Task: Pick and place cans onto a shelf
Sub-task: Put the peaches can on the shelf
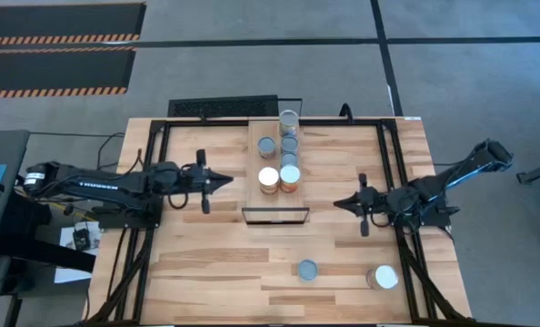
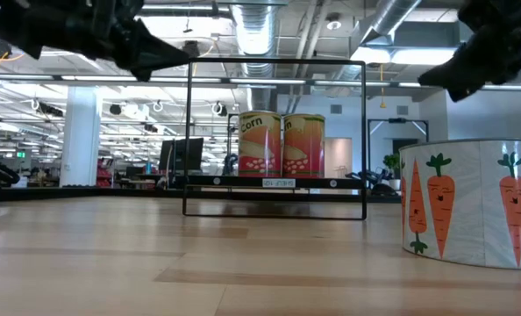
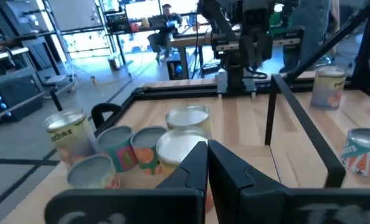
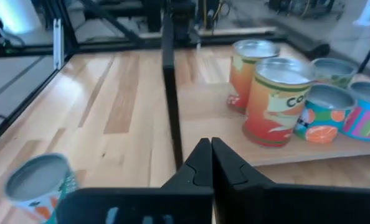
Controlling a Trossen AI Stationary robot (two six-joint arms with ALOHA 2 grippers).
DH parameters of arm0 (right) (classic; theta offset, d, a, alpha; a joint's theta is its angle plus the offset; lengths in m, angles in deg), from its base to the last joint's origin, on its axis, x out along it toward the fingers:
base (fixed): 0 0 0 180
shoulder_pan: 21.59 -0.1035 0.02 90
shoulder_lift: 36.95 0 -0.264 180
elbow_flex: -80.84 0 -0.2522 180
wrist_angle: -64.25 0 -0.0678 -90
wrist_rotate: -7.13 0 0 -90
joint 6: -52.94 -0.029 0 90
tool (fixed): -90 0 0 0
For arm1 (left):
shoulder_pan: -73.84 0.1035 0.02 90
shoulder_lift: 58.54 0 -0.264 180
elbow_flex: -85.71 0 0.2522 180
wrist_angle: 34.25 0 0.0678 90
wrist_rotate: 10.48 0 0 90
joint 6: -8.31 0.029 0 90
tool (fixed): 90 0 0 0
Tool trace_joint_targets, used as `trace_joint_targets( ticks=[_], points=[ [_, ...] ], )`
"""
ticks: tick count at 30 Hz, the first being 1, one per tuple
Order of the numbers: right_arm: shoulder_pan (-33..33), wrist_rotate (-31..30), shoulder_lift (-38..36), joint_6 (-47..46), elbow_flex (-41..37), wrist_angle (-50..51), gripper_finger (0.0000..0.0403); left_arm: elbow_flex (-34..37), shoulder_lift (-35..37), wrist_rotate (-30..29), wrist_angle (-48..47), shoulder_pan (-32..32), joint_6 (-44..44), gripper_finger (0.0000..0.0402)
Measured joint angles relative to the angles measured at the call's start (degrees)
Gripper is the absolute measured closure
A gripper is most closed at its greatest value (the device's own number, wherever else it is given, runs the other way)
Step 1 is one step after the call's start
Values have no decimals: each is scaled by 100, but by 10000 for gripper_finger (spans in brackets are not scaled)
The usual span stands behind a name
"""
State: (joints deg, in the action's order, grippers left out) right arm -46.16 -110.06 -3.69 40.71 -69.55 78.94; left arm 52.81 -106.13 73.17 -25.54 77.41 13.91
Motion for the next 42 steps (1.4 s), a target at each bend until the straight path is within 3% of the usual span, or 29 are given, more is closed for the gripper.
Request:
trace_joint_targets(
  ticks=[9,18,25,32,42],
  points=[
    [-1239,114,1914,-1454,1480,1540,398,487,315,-4,170,-7,-241,400],
    [-2829,236,4036,-4076,3640,4213,386,699,297,-7,277,-7,-339,400],
    [-3713,809,5455,-6171,5563,6377,338,699,297,-7,300,-7,-351,400],
    [-4014,1946,6602,-7364,6764,7769,270,699,297,-7,410,-7,-397,400],
    [-3815,2340,7239,-7385,6924,8093,199,699,297,-7,407,-7,-397,400]
  ],
)
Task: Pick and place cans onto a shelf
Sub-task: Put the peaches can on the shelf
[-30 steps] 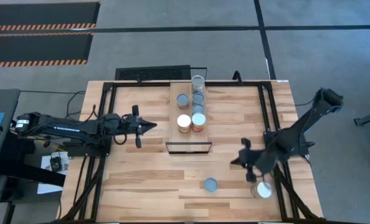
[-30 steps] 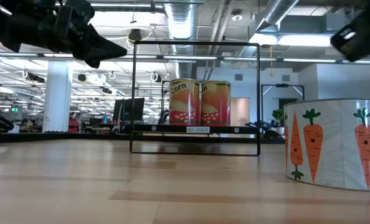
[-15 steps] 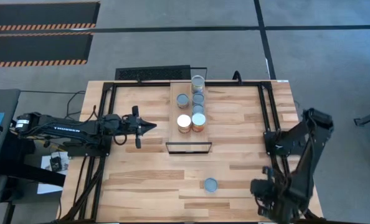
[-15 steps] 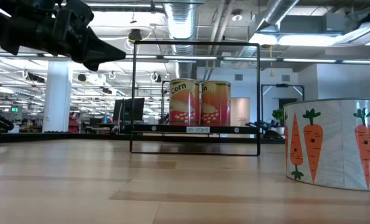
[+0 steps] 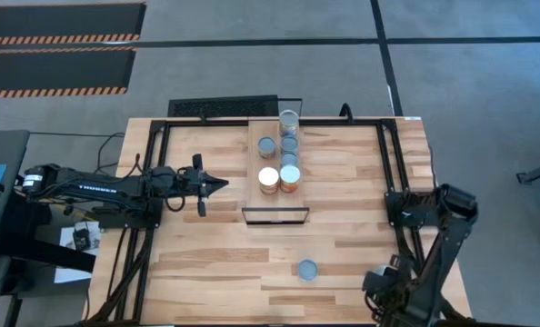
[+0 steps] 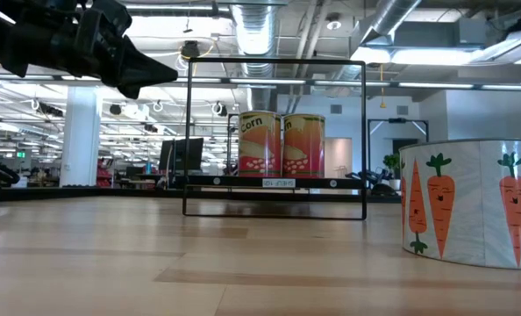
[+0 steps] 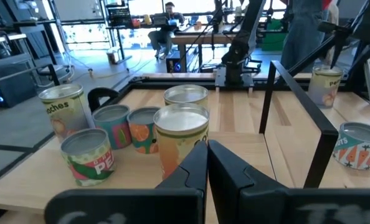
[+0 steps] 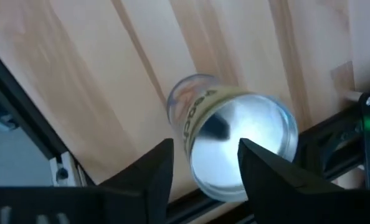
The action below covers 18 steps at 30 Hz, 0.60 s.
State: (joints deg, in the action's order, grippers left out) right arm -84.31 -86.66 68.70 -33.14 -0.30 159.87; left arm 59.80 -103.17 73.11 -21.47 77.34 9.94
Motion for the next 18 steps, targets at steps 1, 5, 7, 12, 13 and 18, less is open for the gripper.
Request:
trace_joint_targets(
  ticks=[1,5,7,12,13,18],
  points=[
    [45,0,14,42,2,2,199,0,0,0,-2,0,0,400],
    [151,13,58,217,0,-13,223,0,0,1,-4,0,0,400],
    [216,75,57,343,0,-62,252,0,0,0,-4,0,-20,400],
    [259,79,57,458,0,-71,341,0,0,0,-13,0,-46,400],
    [281,80,57,437,0,-62,356,0,0,0,-13,0,-55,400],
    [329,94,57,379,0,-63,386,0,0,0,-13,0,-63,400]
  ],
)
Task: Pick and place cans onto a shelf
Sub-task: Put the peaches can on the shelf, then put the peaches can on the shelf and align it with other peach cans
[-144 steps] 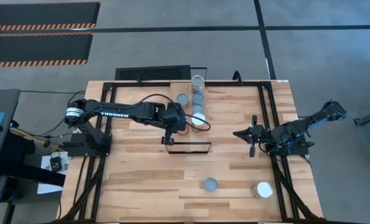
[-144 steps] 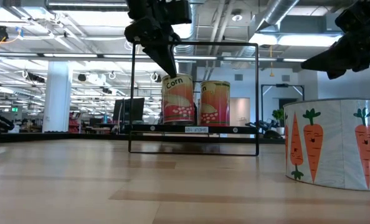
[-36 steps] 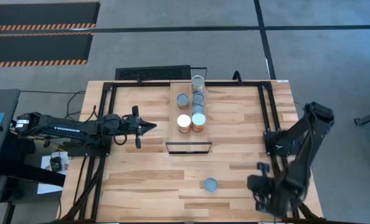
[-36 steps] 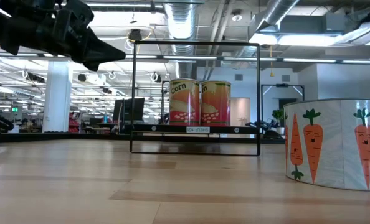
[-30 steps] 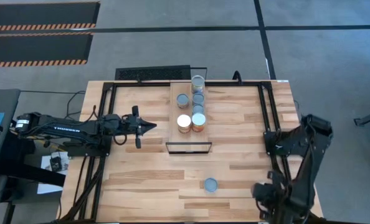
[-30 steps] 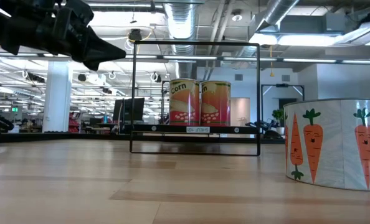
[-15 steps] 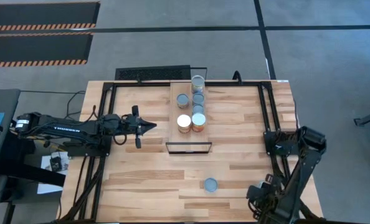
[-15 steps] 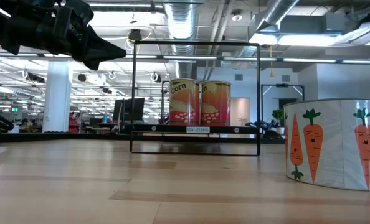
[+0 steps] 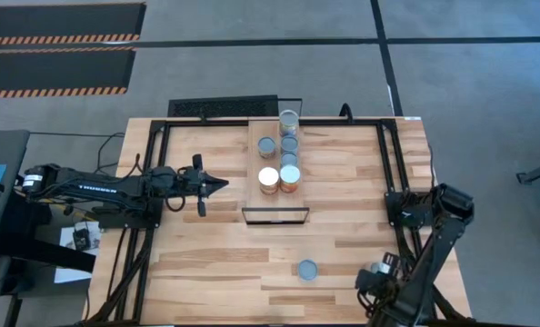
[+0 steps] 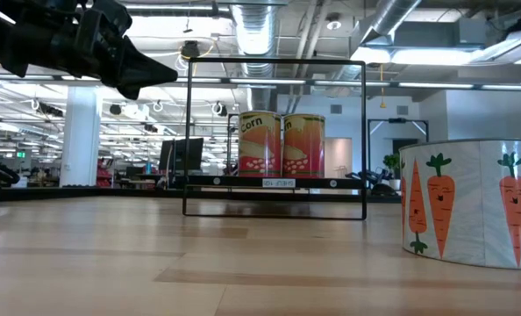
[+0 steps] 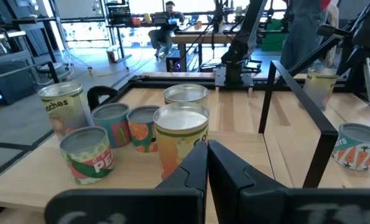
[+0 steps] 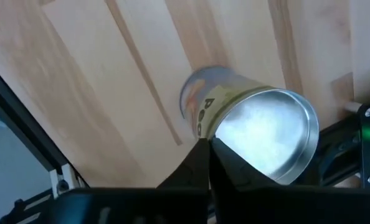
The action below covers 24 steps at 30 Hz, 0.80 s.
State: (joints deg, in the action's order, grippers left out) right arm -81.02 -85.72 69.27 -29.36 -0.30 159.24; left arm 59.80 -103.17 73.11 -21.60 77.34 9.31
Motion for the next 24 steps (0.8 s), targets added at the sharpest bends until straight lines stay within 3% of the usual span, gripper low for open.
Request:
trace_joint_targets(
  ticks=[4,15,19,24],
  points=[
    [38,-2,0,11,0,19,371,0,0,0,0,0,0,400],
    [3,16,0,-125,0,248,257,0,0,2,2,0,-13,400],
    [-70,20,-7,-60,-45,106,260,-2,0,59,-2,0,43,400],
    [-68,149,-32,187,-294,-219,294,-2,0,61,-3,0,63,400]
  ],
)
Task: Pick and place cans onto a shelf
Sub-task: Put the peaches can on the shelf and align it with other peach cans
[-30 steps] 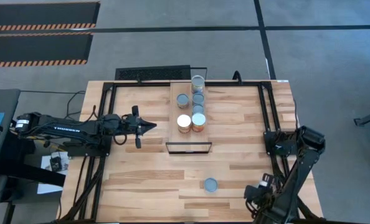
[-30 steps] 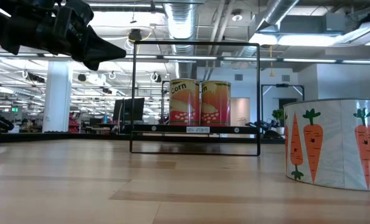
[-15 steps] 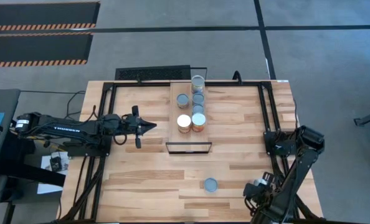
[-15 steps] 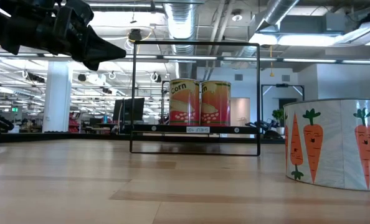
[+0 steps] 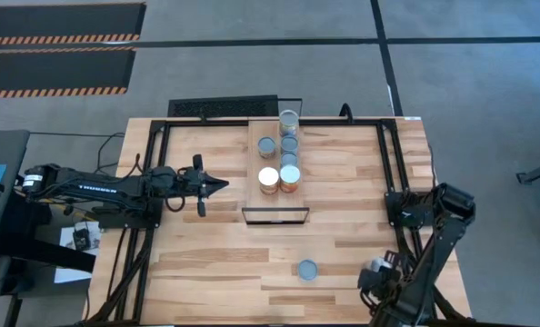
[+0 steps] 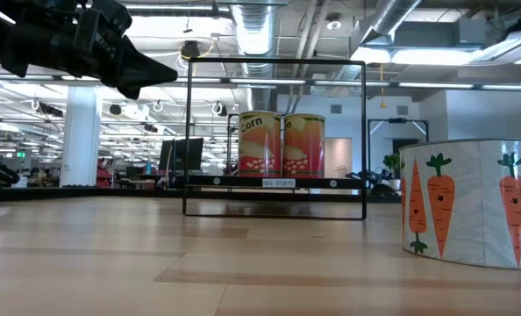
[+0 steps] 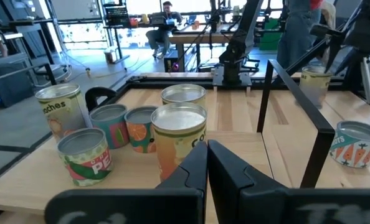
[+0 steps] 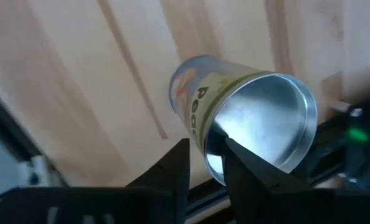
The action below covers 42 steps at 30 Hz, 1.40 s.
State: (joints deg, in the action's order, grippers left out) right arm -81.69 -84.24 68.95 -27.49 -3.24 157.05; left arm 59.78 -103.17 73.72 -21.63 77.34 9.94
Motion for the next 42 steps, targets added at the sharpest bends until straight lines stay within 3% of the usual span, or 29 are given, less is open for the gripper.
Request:
trace_joint_targets(
  ticks=[9,16,23,27,34,42],
  points=[
    [253,-28,-195,793,34,-147,393,0,-2,-48,-11,1,-31,400],
    [619,-41,-458,1508,82,-495,398,0,-2,-86,-30,2,-33,400],
    [924,-223,-436,1981,932,-406,399,0,-2,-86,-45,1,-34,400],
    [1142,-615,-436,2365,1444,-408,399,0,-2,-86,-47,2,-35,400],
    [1684,-1189,-436,3533,1925,-624,399,0,-2,-85,-43,2,-35,400],
    [2356,-1096,-174,5515,2114,-1789,399,0,-2,-85,-42,2,-35,400]
  ],
)
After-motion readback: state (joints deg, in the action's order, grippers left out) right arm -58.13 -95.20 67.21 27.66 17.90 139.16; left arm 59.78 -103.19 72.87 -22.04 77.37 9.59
